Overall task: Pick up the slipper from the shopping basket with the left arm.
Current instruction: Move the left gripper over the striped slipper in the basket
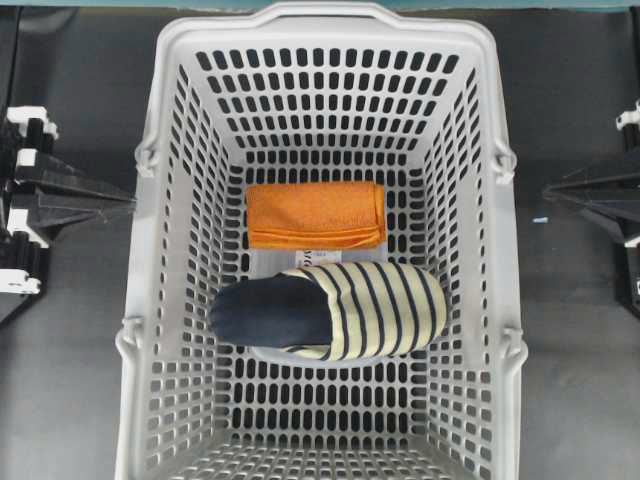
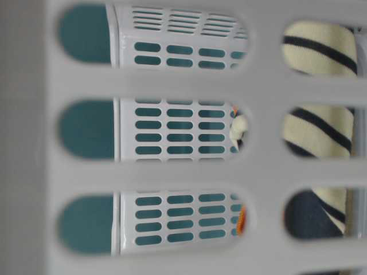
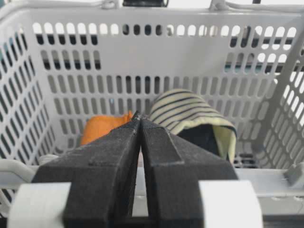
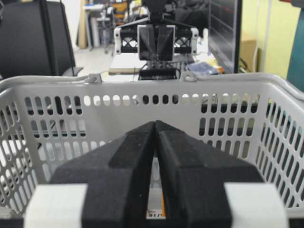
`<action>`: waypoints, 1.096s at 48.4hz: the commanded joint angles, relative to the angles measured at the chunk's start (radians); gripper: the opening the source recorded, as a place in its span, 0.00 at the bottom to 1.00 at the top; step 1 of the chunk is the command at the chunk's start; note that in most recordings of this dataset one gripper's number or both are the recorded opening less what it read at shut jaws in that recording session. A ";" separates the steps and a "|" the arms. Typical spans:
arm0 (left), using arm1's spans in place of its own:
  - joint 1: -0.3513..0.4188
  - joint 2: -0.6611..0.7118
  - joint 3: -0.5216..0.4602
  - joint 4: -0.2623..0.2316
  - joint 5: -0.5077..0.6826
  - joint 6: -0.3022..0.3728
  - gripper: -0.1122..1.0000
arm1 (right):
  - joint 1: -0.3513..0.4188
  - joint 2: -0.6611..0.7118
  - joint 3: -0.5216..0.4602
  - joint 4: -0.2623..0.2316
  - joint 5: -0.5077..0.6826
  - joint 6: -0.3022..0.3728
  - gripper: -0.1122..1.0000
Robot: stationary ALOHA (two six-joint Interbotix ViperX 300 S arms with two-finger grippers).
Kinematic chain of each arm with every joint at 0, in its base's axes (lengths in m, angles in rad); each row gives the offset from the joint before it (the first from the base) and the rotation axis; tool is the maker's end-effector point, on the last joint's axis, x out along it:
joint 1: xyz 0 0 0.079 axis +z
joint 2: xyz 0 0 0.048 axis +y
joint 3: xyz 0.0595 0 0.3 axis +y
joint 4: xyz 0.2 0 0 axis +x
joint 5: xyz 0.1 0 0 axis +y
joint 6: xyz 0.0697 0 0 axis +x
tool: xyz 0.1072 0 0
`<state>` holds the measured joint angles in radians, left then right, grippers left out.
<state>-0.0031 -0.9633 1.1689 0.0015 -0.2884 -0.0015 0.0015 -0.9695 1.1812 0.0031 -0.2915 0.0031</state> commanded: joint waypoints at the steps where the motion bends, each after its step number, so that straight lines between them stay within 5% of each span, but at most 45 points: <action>1: -0.003 0.008 -0.044 0.044 0.049 -0.040 0.15 | 0.003 0.015 -0.003 0.002 -0.006 0.006 0.10; 10: -0.003 0.046 -0.160 0.044 0.262 -0.115 0.10 | 0.009 0.008 0.002 0.006 -0.002 0.005 0.10; 22: -0.029 0.189 -0.399 0.044 0.583 -0.130 0.10 | 0.009 0.006 0.003 0.006 0.009 0.005 0.10; 53: -0.103 0.792 -1.025 0.044 1.212 -0.123 0.10 | 0.009 -0.018 0.003 0.011 0.031 0.006 0.10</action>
<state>-0.1043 -0.2255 0.2439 0.0430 0.8590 -0.1212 0.0092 -0.9879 1.1919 0.0092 -0.2562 0.0077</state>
